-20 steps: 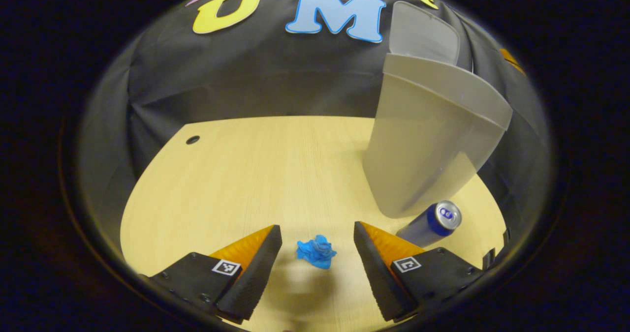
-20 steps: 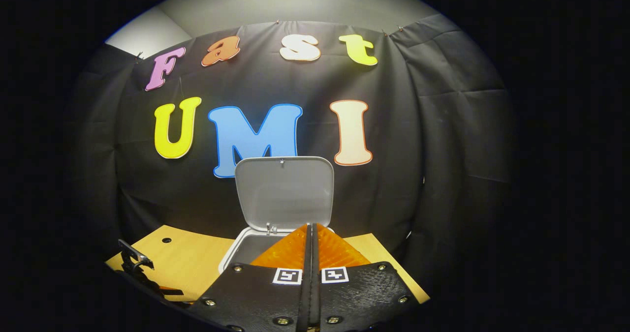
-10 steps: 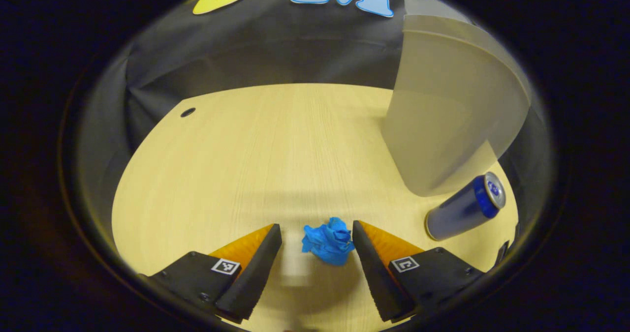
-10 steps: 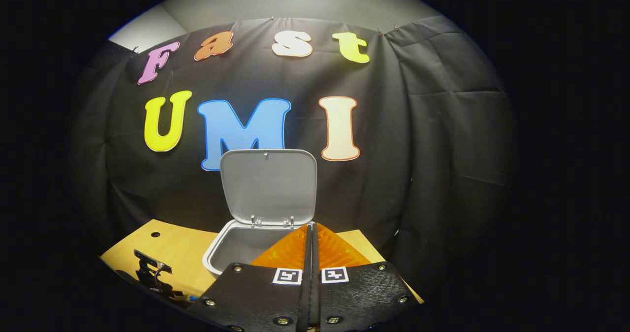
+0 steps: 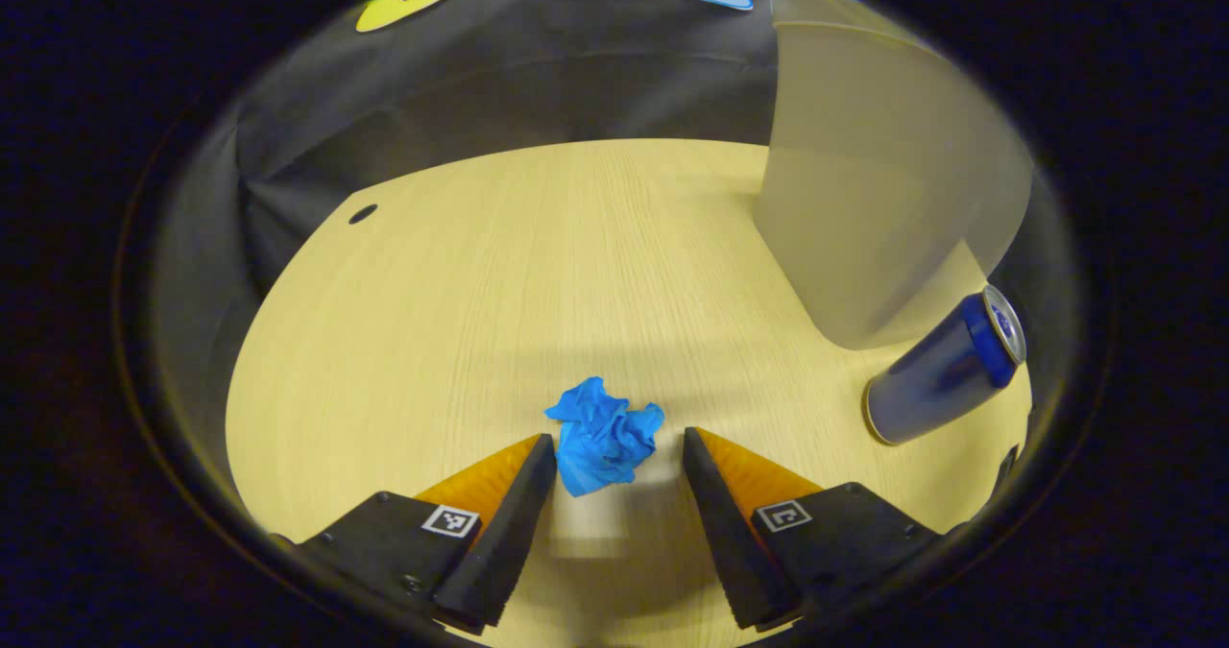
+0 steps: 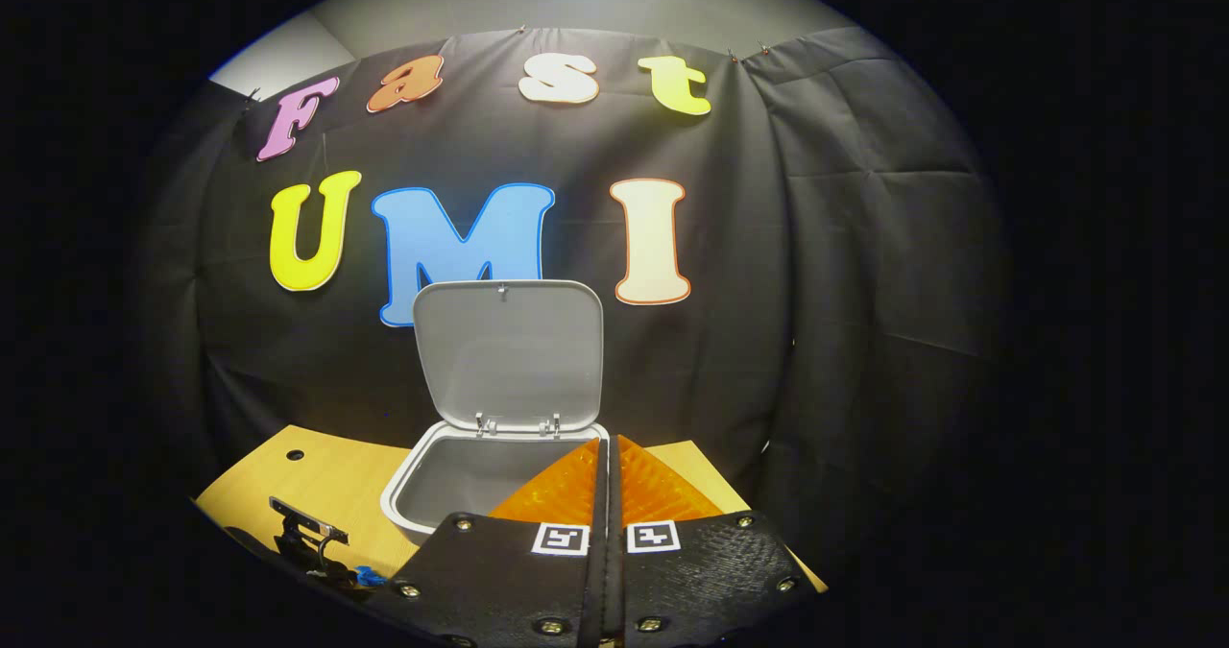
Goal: Press the lid of the desktop garbage bin to open it, pick up the crumpled paper on the desktop and throw it into the bin, then pick up the pop can on the desktop and drop it into the bin, and finally close the garbage bin lid.
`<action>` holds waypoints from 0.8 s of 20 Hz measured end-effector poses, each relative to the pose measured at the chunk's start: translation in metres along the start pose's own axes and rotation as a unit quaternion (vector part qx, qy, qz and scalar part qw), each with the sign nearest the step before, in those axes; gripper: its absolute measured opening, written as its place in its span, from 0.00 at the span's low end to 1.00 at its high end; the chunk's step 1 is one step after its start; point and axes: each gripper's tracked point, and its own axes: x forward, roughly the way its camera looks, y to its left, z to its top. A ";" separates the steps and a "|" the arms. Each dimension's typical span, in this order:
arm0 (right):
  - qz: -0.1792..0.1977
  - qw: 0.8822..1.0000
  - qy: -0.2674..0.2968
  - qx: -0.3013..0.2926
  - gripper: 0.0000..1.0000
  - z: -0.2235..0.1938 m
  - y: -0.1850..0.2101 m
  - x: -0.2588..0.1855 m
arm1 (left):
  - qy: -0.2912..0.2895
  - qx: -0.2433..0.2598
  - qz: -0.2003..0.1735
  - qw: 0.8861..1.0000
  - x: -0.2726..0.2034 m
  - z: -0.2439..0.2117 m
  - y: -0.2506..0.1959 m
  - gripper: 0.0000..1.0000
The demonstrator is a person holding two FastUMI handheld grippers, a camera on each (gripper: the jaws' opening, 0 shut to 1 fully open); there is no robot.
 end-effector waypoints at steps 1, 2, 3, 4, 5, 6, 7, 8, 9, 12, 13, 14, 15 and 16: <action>0.001 1.000 0.000 -0.001 0.00 -0.001 0.002 0.000 | -0.001 -0.001 0.001 1.000 0.001 0.003 0.000 0.78; 0.003 1.000 0.001 -0.001 0.00 -0.001 0.003 0.001 | 0.000 0.000 0.003 1.000 0.003 0.006 0.000 0.70; 0.005 1.000 0.001 -0.002 0.00 -0.001 0.005 0.001 | 0.001 0.000 0.002 1.000 0.004 0.009 0.000 0.56; 0.007 1.000 0.001 -0.002 0.00 -0.001 0.006 0.001 | 0.002 0.002 0.001 1.000 0.005 0.013 -0.001 0.53; 0.008 1.000 0.001 -0.002 0.00 -0.002 0.005 0.002 | 0.003 0.005 0.001 1.000 0.005 0.018 -0.001 0.53; 0.009 1.000 0.001 -0.002 0.00 -0.002 0.006 0.001 | 0.003 0.005 0.000 1.000 0.006 0.023 -0.002 0.53; 0.010 1.000 0.001 -0.002 0.00 -0.001 0.007 0.001 | -0.004 0.008 0.006 1.000 0.004 0.034 0.000 0.52; 0.011 1.000 0.001 -0.002 0.00 -0.001 0.007 0.001 | -0.010 0.010 0.015 1.000 0.004 0.045 0.004 0.42; 0.011 1.000 0.002 -0.002 0.00 -0.001 0.006 0.002 | -0.014 0.007 0.015 1.000 0.000 0.056 0.006 0.31; 0.015 1.000 0.002 -0.002 0.00 -0.001 0.008 0.002 | -0.039 0.000 0.025 0.999 -0.012 0.104 0.012 0.31; 0.017 1.000 0.002 -0.003 0.00 -0.001 0.010 0.002 | -0.054 -0.003 0.027 0.998 -0.023 0.092 0.012 0.30; 0.020 1.000 0.002 -0.003 0.00 -0.001 0.011 0.002 | -0.070 -0.004 0.030 0.997 -0.027 0.111 0.011 0.30; 0.023 1.000 0.002 -0.004 0.00 -0.002 0.012 0.003 | -0.085 -0.005 0.032 0.996 -0.036 0.127 0.013 0.28; 0.026 1.000 0.002 -0.004 0.00 -0.002 0.014 0.003 | -0.098 -0.005 0.032 0.995 -0.044 0.141 0.014 0.31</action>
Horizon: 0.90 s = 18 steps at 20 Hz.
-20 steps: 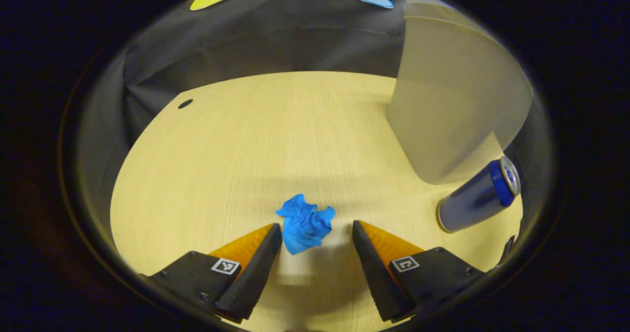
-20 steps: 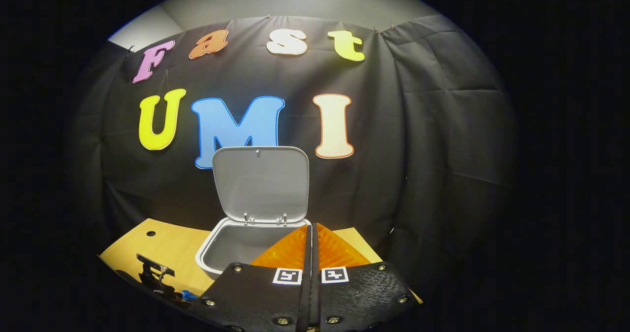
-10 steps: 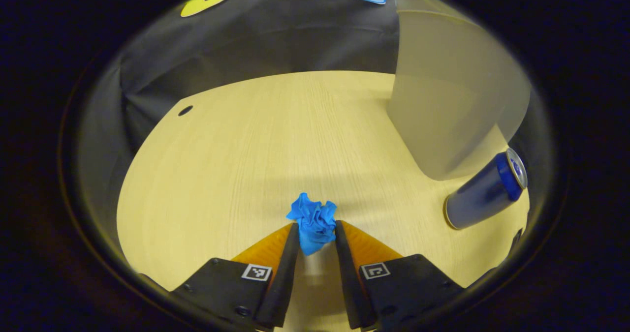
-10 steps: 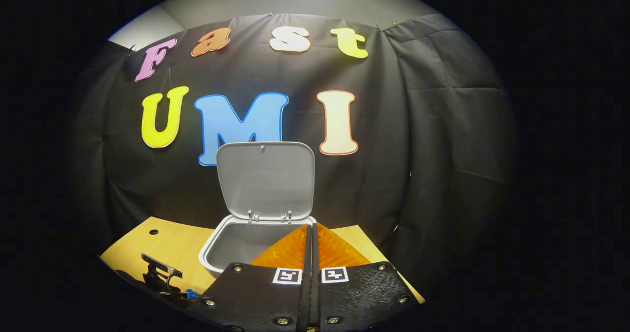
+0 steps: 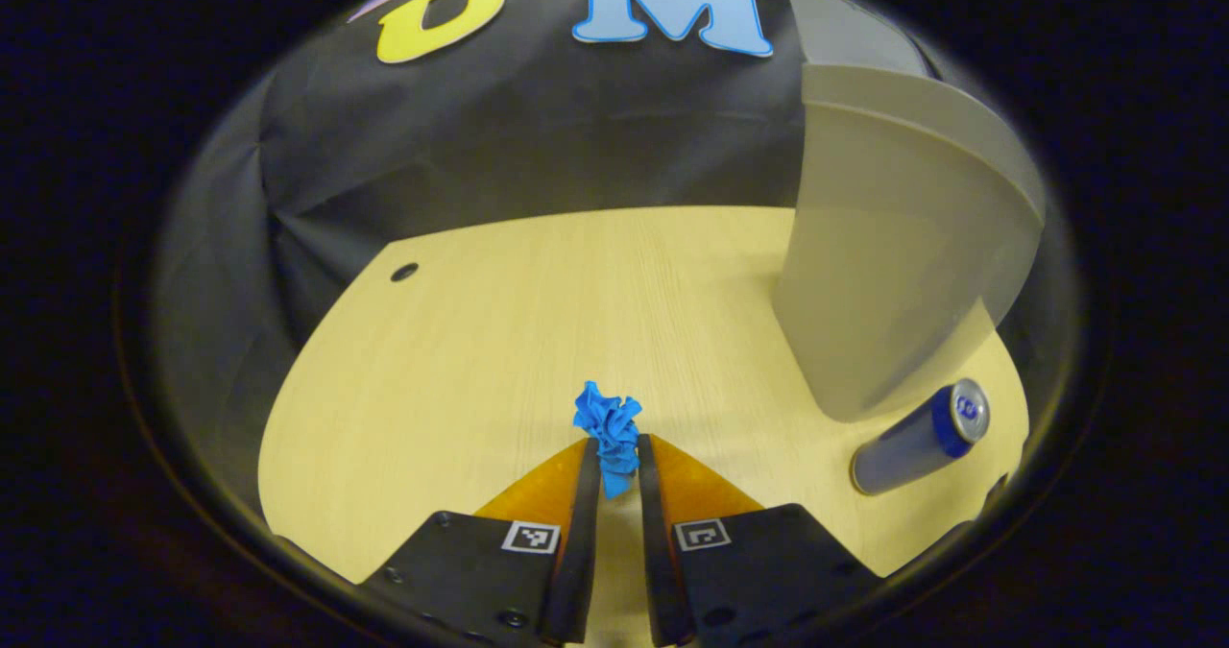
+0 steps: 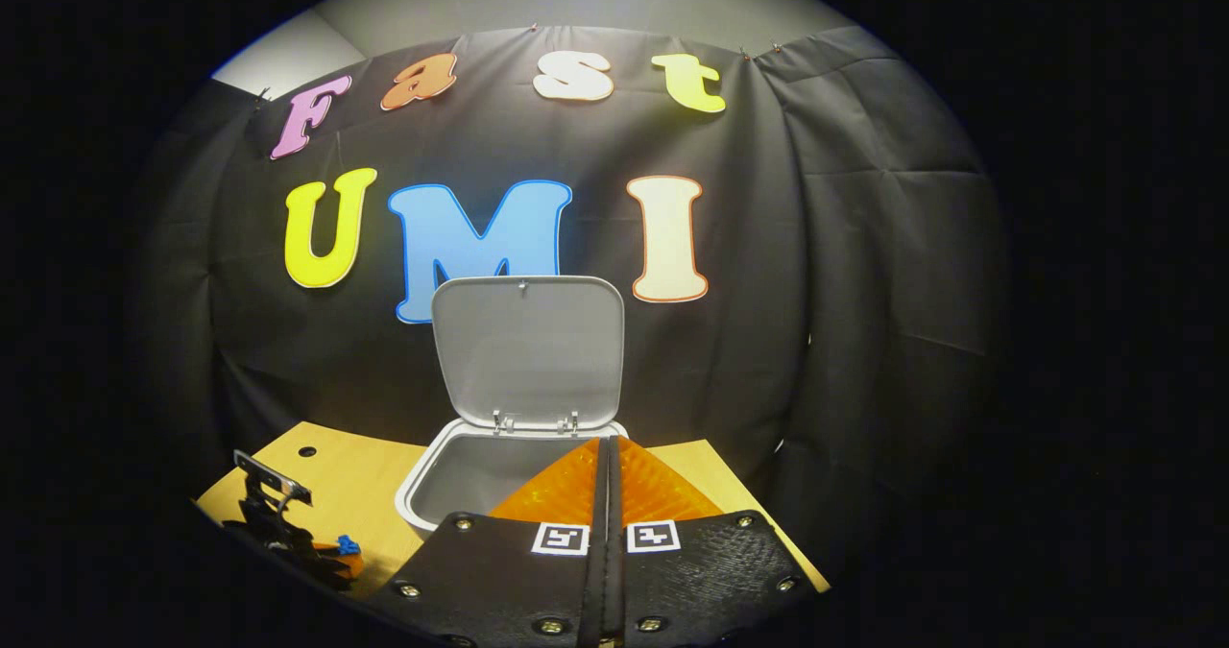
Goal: Press the lid of the desktop garbage bin to open it, pick up the crumpled paper on the desktop and throw it into the bin, then pick up the pop can on the desktop and drop it into the bin, and finally close the garbage bin lid.
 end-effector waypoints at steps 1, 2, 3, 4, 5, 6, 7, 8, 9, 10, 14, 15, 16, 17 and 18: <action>0.003 1.000 0.000 0.000 0.00 0.000 0.002 0.000 | -0.012 0.000 0.001 1.000 -0.005 0.012 0.001 0.31; 0.006 1.000 -0.001 0.000 0.00 0.001 0.003 0.000 | -0.024 0.000 0.001 1.000 -0.012 0.022 -0.001 0.30; 0.009 1.000 -0.002 0.001 0.00 0.001 0.005 0.001 | -0.035 0.001 0.002 0.999 -0.018 0.032 -0.004 0.30; 0.011 1.000 -0.003 0.001 0.00 0.002 0.007 0.001 | -0.046 0.002 0.001 0.999 -0.023 0.042 -0.005 0.31; 0.013 1.000 -0.004 0.002 0.00 0.001 0.007 0.000 | -0.059 0.004 0.002 0.998 -0.029 0.053 -0.007 0.31; 0.015 1.000 -0.005 0.002 0.00 0.001 0.008 0.000 | -0.072 0.005 0.000 0.997 -0.036 0.067 -0.006 0.30; 0.016 1.000 -0.005 0.001 0.00 0.002 0.009 0.000 | -0.085 0.006 -0.001 0.996 -0.042 0.081 -0.005 0.29; 0.017 1.000 -0.005 0.001 0.00 0.002 0.008 0.000 | -0.099 0.007 -0.003 0.995 -0.051 0.096 -0.006 0.31; 0.018 1.000 -0.005 0.002 0.00 0.000 0.009 0.000 | -0.114 0.007 -0.005 0.993 -0.059 0.111 -0.008 0.31; 0.019 1.000 -0.004 0.003 0.00 0.000 0.008 -0.001 | -0.130 0.008 -0.009 0.992 -0.067 0.127 -0.011 0.31; 0.017 1.000 -0.004 0.008 0.00 -0.002 0.005 -0.003 | -0.195 0.023 -0.028 0.980 -0.095 0.192 -0.036 0.31; 0.016 1.000 -0.004 0.008 0.00 -0.003 0.003 -0.003 | -0.210 0.029 -0.035 0.977 -0.103 0.206 -0.044 0.31; 0.014 1.000 -0.004 0.009 0.00 -0.004 0.001 -0.004 | -0.223 0.034 -0.043 0.973 -0.110 0.220 -0.055 0.29; 0.012 1.000 -0.003 0.011 0.00 -0.005 -0.001 -0.005 | -0.235 0.040 -0.052 0.970 -0.116 0.230 -0.065 0.31; 0.009 1.000 -0.003 0.013 0.00 -0.005 -0.003 -0.006 | -0.248 0.047 -0.061 0.966 -0.122 0.237 -0.076 0.29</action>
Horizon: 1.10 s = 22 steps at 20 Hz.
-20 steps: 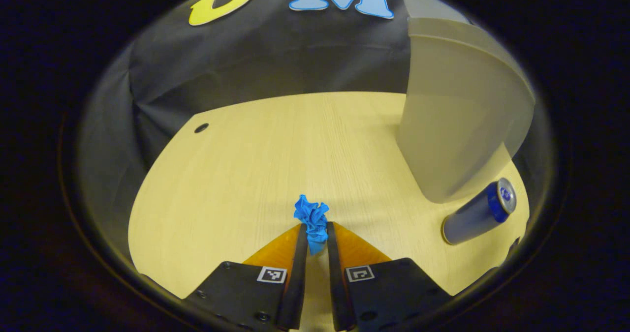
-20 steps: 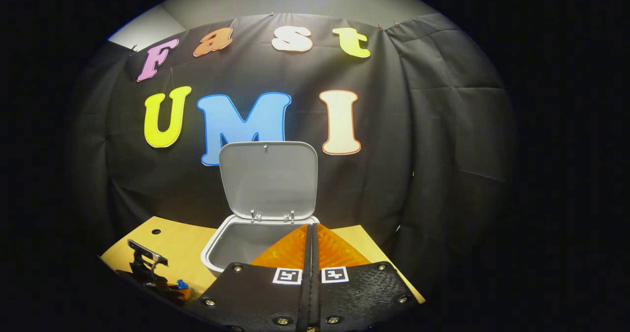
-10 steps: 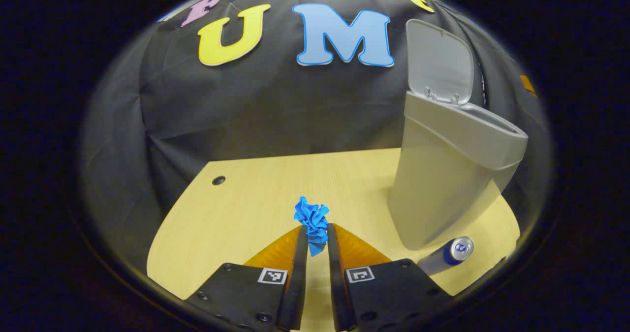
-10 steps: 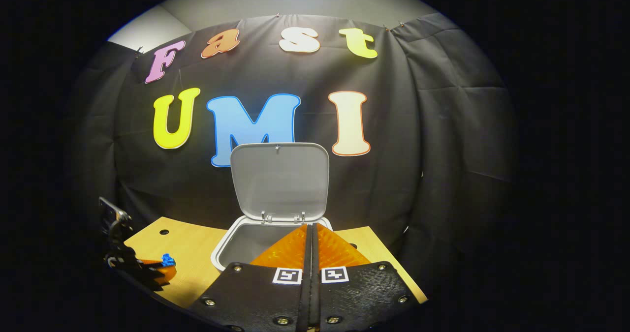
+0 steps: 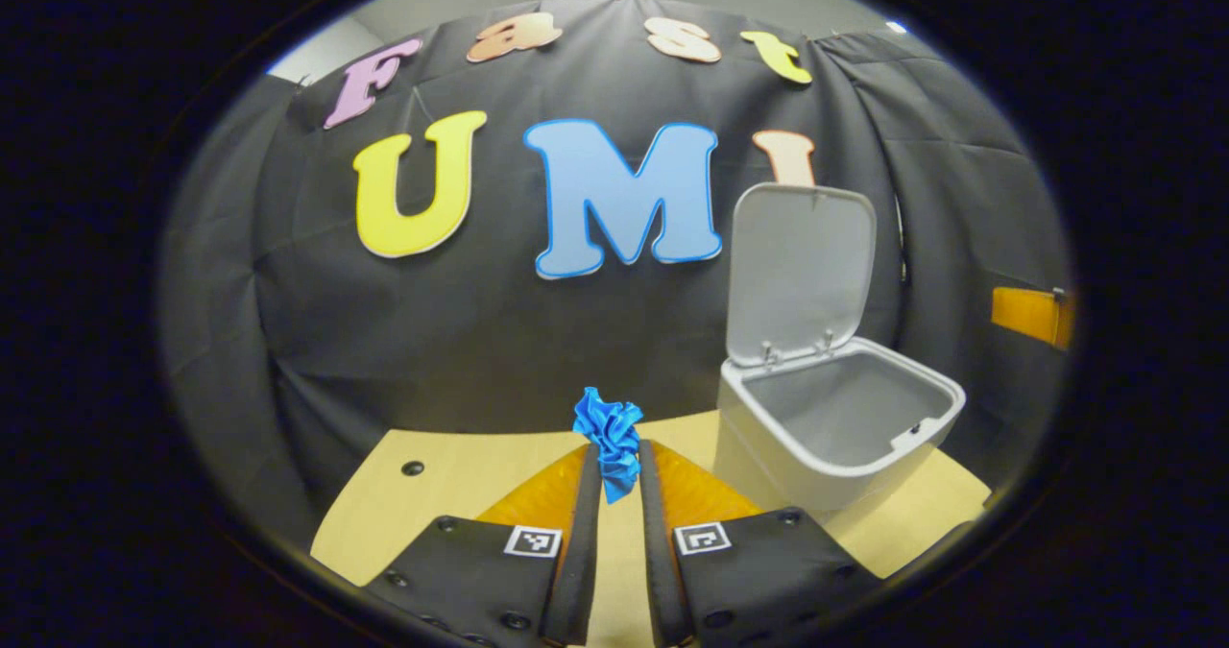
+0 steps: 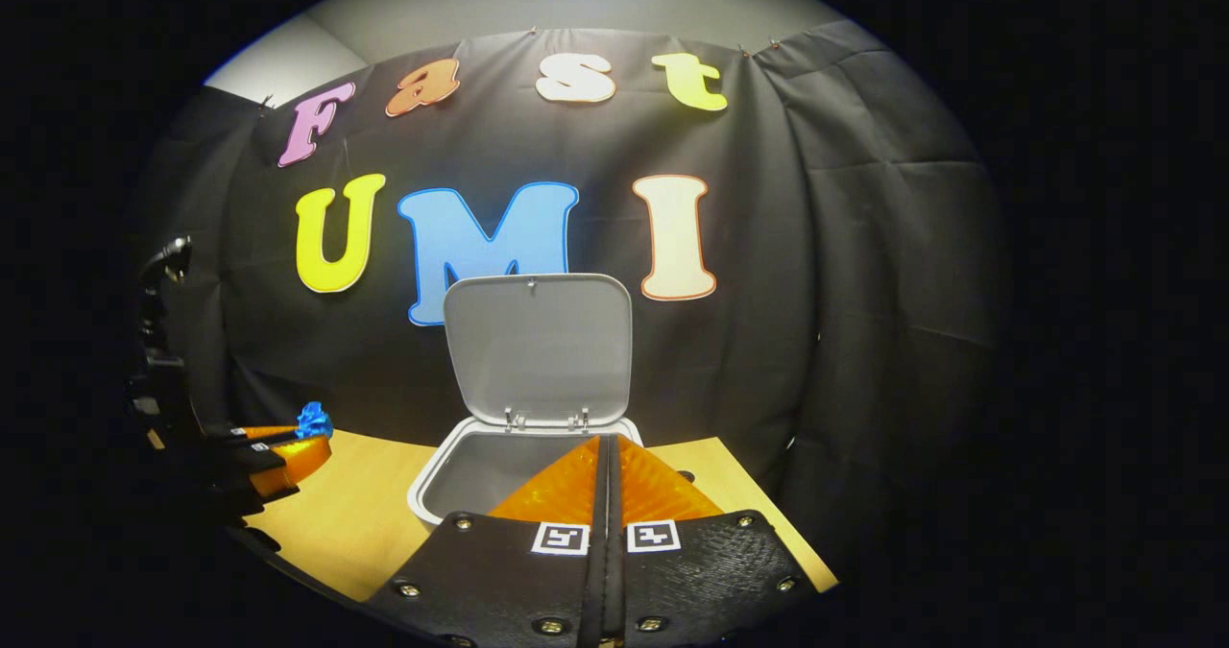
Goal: Press the lid of the desktop garbage bin to open it, pick up the crumpled paper on the desktop and throw it into the bin, then pick up the pop can on the desktop and drop it into the bin, and finally close the garbage bin lid.
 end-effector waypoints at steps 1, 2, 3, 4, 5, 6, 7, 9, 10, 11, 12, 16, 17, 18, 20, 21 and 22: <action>-0.004 1.000 0.001 0.002 0.00 -0.002 -0.003 -0.002 | -0.012 0.005 -0.013 1.000 0.000 0.011 -0.013 0.31; -0.007 1.000 0.001 0.003 0.00 -0.003 -0.005 -0.003 | -0.024 0.010 -0.029 0.999 0.001 0.022 -0.028 0.31; -0.011 1.000 0.002 0.005 0.00 -0.004 -0.008 -0.005 | -0.033 0.015 -0.047 0.998 0.003 0.028 -0.044 0.31; -0.015 1.000 0.004 0.006 0.00 -0.006 -0.011 -0.007 | -0.037 0.021 -0.065 0.997 0.006 0.030 -0.059 0.31; -0.020 1.000 0.005 0.007 0.00 -0.009 -0.014 -0.009 | -0.038 0.024 -0.080 0.996 0.008 0.030 -0.072 0.31; -0.025 1.000 0.006 0.009 0.00 -0.010 -0.018 -0.011 | -0.037 0.025 -0.095 0.995 0.010 0.029 -0.083 0.31; -0.030 0.999 0.007 0.010 0.00 -0.011 -0.022 -0.013 | -0.035 0.024 -0.108 0.993 0.011 0.028 -0.095 0.37; -0.042 0.999 0.008 0.013 0.00 -0.012 -0.029 -0.017 | -0.036 0.021 -0.132 0.990 0.013 0.030 -0.114 0.47; -0.047 0.999 0.010 0.015 0.01 -0.012 -0.033 -0.018 | -0.035 0.023 -0.141 0.989 0.013 0.029 -0.121 0.52; -0.051 0.998 0.011 0.017 0.01 -0.015 -0.036 -0.021 | -0.036 0.023 -0.148 0.988 0.015 0.030 -0.127 0.57; -0.055 0.998 0.012 0.019 0.00 -0.016 -0.039 -0.022 | -0.033 0.023 -0.159 0.987 0.015 0.028 -0.134 0.62; -0.061 0.998 0.022 0.024 0.00 -0.024 -0.040 -0.027 | -0.029 0.019 -0.163 0.986 0.016 0.027 -0.138 0.80; -0.058 0.998 0.025 0.024 0.00 -0.027 -0.038 -0.028 | -0.026 0.019 -0.163 0.986 0.017 0.026 -0.136 0.86; -0.056 0.998 0.028 0.025 0.00 -0.029 -0.035 -0.028 | -0.024 0.018 -0.159 0.987 0.017 0.024 -0.134 0.92; -0.045 0.998 0.033 0.024 0.00 -0.034 -0.028 -0.027 | -0.024 0.015 -0.149 0.988 0.016 0.024 -0.125 0.93; -0.039 0.998 0.036 0.024 0.00 -0.035 -0.023 -0.026 | -0.024 0.014 -0.143 0.989 0.016 0.024 -0.118 0.93; -0.030 0.999 0.038 0.024 0.00 -0.038 -0.018 -0.026 | -0.023 0.014 -0.136 0.990 0.015 0.023 -0.111 0.93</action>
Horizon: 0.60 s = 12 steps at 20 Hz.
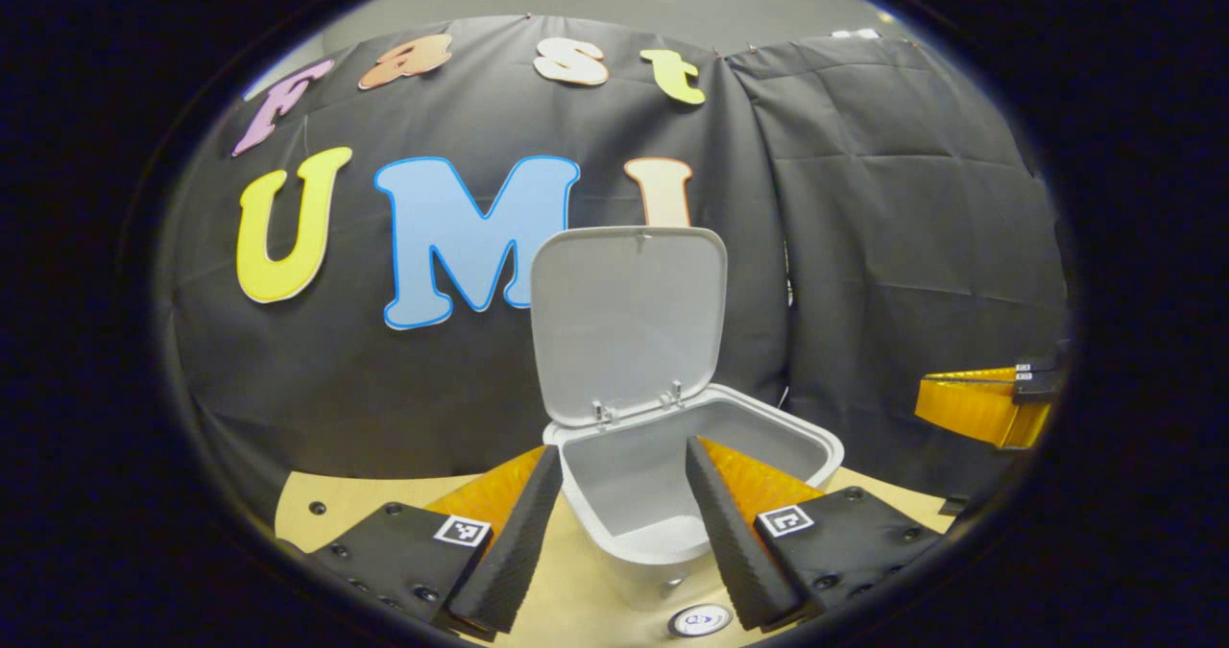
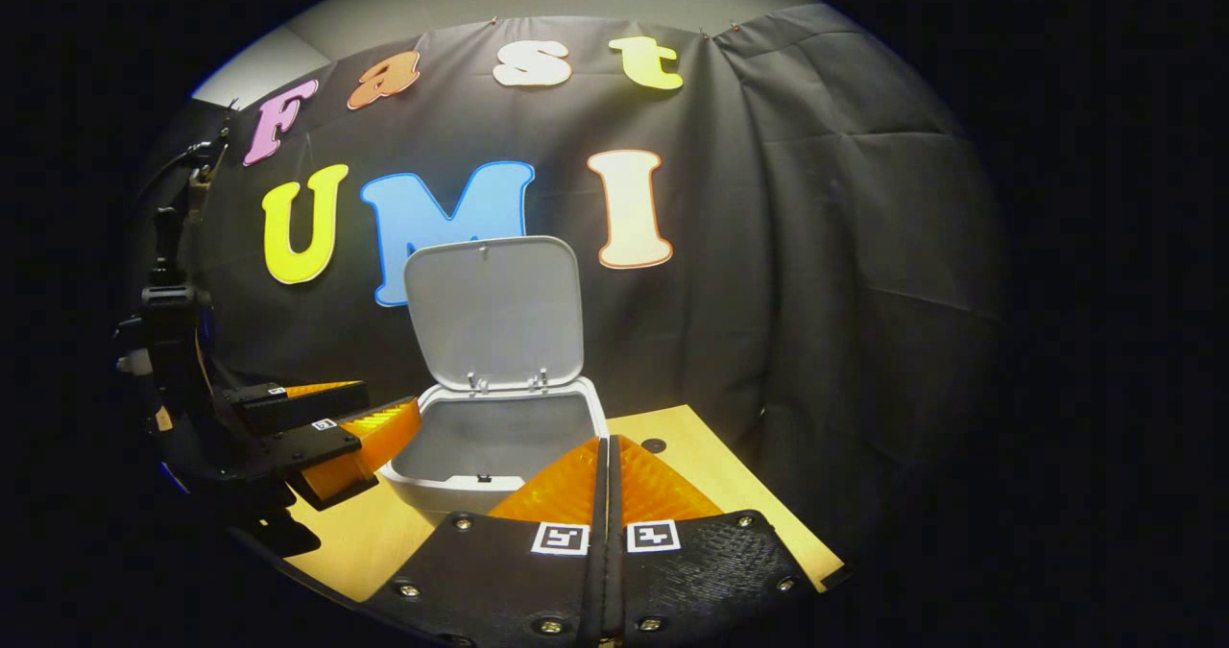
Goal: Press the lid of the desktop garbage bin to open it, pick up the crumpled paper on the desktop and throw it into the bin, then pick up the pop can on the desktop and drop it into the bin, and finally close the garbage bin lid.
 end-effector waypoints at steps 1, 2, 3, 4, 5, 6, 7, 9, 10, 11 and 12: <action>0.011 1.000 0.003 -0.001 0.00 -0.003 0.007 0.000 | 0.000 -0.001 0.007 1.000 -0.002 -0.001 0.007 0.93; 0.023 1.000 0.006 -0.003 0.00 -0.007 0.015 -0.001 | 0.002 -0.002 0.016 1.000 -0.005 -0.002 0.015 0.93; 0.033 0.999 0.011 -0.006 0.00 -0.010 0.021 0.000 | 0.003 -0.004 0.025 1.000 -0.008 -0.003 0.023 0.93; 0.042 0.999 0.015 -0.010 0.00 -0.014 0.027 0.000 | 0.004 -0.007 0.035 0.999 -0.013 -0.004 0.031 0.93; 0.054 0.998 0.019 -0.013 0.00 -0.018 0.033 -0.002 | 0.005 -0.010 0.044 0.999 -0.017 -0.005 0.040 0.93; 0.067 0.997 0.026 -0.014 0.00 -0.022 0.041 -0.003 | 0.006 -0.013 0.054 0.998 -0.021 -0.006 0.048 0.93; 0.082 0.996 0.033 -0.014 0.00 -0.029 0.048 -0.002 | 0.007 -0.016 0.063 0.998 -0.025 -0.008 0.055 0.93; 0.109 0.992 0.053 -0.015 0.00 -0.043 0.062 -0.004 | 0.009 -0.022 0.082 0.996 -0.035 -0.011 0.070 0.86; 0.120 0.991 0.065 -0.018 0.06 -0.050 0.067 -0.004 | 0.010 -0.026 0.091 0.995 -0.038 -0.012 0.077 0.86; 0.130 0.988 0.076 -0.022 0.24 -0.060 0.073 -0.005 | 0.011 -0.029 0.099 0.995 -0.042 -0.014 0.083 0.86; 0.136 0.987 0.086 -0.028 0.41 -0.068 0.077 -0.006 | 0.012 -0.032 0.106 0.994 -0.046 -0.016 0.089 0.86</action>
